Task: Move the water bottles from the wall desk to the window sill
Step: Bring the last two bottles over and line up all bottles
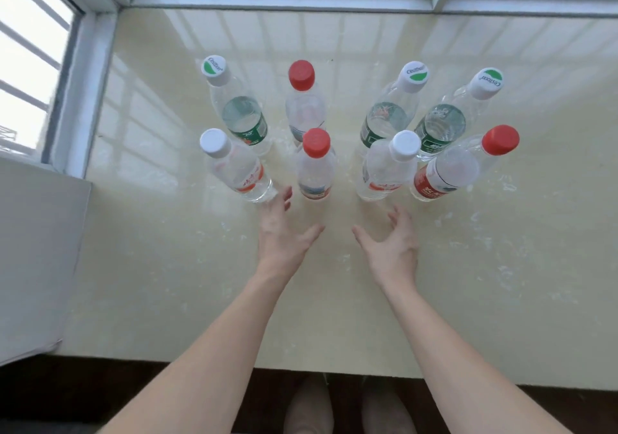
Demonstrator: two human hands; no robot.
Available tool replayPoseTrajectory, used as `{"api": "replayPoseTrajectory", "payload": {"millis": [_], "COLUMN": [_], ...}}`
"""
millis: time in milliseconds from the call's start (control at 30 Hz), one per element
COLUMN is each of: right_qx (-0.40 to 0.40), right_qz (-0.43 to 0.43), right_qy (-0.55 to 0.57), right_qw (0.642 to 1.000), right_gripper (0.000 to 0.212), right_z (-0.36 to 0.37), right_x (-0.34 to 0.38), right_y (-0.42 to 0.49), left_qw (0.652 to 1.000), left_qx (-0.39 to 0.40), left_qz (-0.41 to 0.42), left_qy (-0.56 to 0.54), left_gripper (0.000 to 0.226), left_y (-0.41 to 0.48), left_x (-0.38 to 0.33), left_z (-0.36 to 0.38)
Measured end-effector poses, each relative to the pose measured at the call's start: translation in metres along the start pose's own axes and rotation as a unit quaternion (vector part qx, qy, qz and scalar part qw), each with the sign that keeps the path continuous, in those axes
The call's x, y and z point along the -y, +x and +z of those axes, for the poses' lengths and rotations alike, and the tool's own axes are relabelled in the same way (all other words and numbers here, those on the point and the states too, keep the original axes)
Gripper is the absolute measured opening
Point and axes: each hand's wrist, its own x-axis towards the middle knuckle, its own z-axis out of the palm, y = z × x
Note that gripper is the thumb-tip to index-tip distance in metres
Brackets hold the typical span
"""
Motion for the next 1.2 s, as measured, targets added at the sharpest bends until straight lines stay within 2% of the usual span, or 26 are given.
{"api": "replayPoseTrajectory", "payload": {"millis": [133, 233, 367, 500, 600, 700, 867, 1200], "right_qx": [0.05, 0.077, 0.076, 0.042, 0.011, -0.001, -0.019, -0.015], "right_qz": [-0.022, -0.046, -0.083, -0.094, -0.091, -0.088, -0.085, -0.088], "right_qy": [-0.014, 0.006, 0.028, 0.046, 0.044, 0.042, 0.022, 0.015], "right_qw": [0.998, 0.996, 0.993, 0.994, 0.995, 0.995, 0.996, 0.996], "right_gripper": [0.078, 0.08, 0.093, 0.098, 0.088, 0.074, 0.059, 0.054], "right_z": [0.019, 0.04, 0.067, 0.082, 0.088, 0.092, 0.097, 0.096], "right_x": [0.0, 0.015, 0.037, 0.049, 0.055, 0.058, 0.058, 0.058], "right_y": [-0.028, -0.026, -0.014, 0.0, 0.011, 0.016, 0.024, 0.026], "left_qw": [0.997, 0.992, 0.993, 0.994, 0.994, 0.996, 0.995, 0.984], "left_qx": [-0.065, -0.119, -0.114, -0.104, -0.099, -0.063, 0.059, 0.164], "left_qz": [-0.042, -0.05, -0.009, 0.021, 0.033, 0.034, 0.038, 0.059], "left_qy": [0.029, 0.01, -0.013, -0.013, -0.034, -0.058, -0.074, -0.039], "left_gripper": [0.076, 0.086, 0.094, 0.074, 0.065, 0.059, 0.058, 0.053], "left_y": [-0.021, -0.007, 0.026, 0.047, 0.055, 0.061, 0.074, 0.087], "left_x": [0.029, 0.035, 0.028, 0.024, 0.021, 0.021, 0.024, 0.031], "left_z": [-0.027, -0.054, -0.073, -0.08, -0.086, -0.094, -0.115, -0.129]}}
